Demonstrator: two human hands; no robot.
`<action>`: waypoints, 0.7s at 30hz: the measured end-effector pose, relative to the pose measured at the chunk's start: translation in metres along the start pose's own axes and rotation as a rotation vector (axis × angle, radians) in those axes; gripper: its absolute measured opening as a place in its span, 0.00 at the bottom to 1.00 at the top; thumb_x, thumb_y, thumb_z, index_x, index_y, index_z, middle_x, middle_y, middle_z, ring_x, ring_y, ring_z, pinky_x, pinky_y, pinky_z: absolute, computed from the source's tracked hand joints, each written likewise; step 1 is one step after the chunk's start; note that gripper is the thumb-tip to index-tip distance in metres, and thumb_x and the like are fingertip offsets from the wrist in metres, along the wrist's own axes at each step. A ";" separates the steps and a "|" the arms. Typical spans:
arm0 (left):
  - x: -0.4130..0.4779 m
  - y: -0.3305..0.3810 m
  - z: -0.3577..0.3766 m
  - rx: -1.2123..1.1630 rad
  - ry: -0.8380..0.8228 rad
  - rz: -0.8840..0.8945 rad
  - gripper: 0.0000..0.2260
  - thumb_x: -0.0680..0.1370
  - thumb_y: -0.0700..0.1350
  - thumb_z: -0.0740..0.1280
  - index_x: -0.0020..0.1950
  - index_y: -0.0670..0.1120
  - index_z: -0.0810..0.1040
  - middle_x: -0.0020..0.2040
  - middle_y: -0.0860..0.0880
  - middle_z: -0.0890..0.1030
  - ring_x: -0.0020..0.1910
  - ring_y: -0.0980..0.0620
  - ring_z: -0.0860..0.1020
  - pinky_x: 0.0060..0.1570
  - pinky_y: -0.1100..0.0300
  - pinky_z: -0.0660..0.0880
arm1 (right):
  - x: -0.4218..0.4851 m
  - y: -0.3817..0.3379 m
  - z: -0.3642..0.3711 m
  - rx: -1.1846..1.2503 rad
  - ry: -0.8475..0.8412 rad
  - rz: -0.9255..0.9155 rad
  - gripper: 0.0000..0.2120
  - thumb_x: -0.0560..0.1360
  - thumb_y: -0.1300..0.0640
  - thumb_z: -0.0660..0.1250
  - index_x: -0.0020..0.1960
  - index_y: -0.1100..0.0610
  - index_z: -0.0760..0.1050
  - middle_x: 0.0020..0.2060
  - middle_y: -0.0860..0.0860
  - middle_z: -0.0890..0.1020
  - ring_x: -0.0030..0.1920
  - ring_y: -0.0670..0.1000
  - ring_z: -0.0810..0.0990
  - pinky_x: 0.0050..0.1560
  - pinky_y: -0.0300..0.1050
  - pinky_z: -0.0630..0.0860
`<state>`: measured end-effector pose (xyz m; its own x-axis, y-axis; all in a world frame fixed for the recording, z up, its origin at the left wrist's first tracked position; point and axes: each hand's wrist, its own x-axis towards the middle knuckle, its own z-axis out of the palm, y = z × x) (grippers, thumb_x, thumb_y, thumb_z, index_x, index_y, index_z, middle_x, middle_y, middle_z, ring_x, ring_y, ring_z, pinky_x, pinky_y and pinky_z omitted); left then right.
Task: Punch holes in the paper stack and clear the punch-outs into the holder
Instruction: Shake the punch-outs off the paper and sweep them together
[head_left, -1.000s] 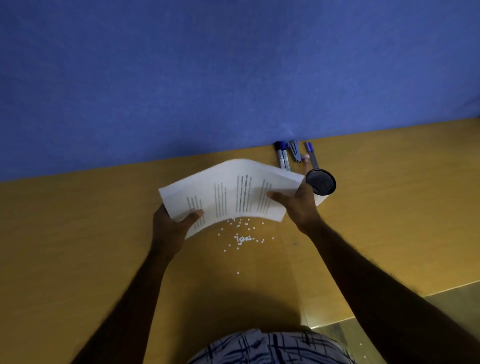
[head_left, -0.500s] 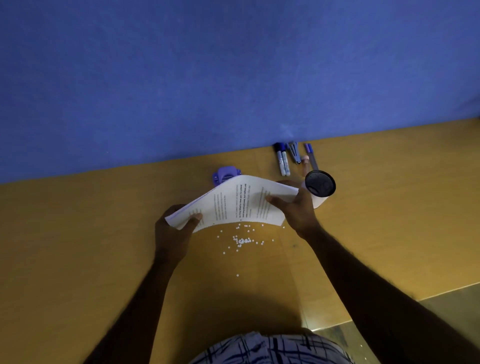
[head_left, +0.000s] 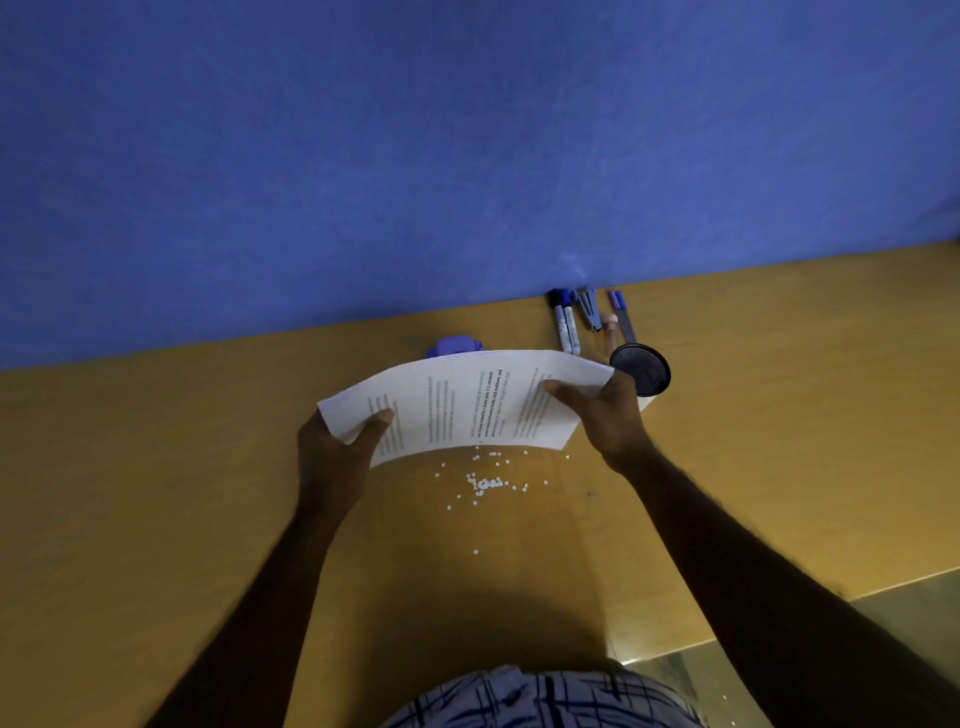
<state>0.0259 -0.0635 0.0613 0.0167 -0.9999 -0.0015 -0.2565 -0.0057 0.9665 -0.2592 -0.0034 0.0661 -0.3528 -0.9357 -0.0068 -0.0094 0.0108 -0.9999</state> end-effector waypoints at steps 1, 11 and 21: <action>0.006 0.002 -0.002 0.035 0.005 0.042 0.15 0.72 0.43 0.74 0.57 0.43 0.78 0.49 0.50 0.81 0.45 0.56 0.81 0.37 0.73 0.76 | 0.002 -0.002 -0.004 0.023 0.006 0.013 0.10 0.74 0.65 0.70 0.56 0.63 0.79 0.48 0.54 0.85 0.48 0.55 0.85 0.44 0.48 0.82; -0.012 -0.028 0.014 -0.043 -0.017 -0.353 0.28 0.74 0.50 0.72 0.70 0.48 0.63 0.68 0.47 0.71 0.63 0.48 0.73 0.60 0.51 0.73 | -0.022 0.028 -0.020 0.421 0.197 0.257 0.18 0.74 0.69 0.67 0.63 0.67 0.74 0.57 0.62 0.81 0.53 0.59 0.81 0.48 0.51 0.80; -0.053 -0.032 0.062 -0.171 -0.281 -0.544 0.12 0.80 0.48 0.64 0.52 0.41 0.82 0.48 0.43 0.84 0.48 0.48 0.83 0.46 0.53 0.81 | -0.048 0.055 -0.007 0.654 0.234 0.497 0.25 0.74 0.65 0.69 0.69 0.64 0.68 0.63 0.63 0.77 0.64 0.65 0.76 0.60 0.66 0.75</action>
<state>-0.0268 -0.0117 0.0142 -0.1593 -0.8207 -0.5487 -0.1244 -0.5347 0.8358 -0.2495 0.0441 0.0116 -0.3577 -0.7787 -0.5154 0.7141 0.1275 -0.6883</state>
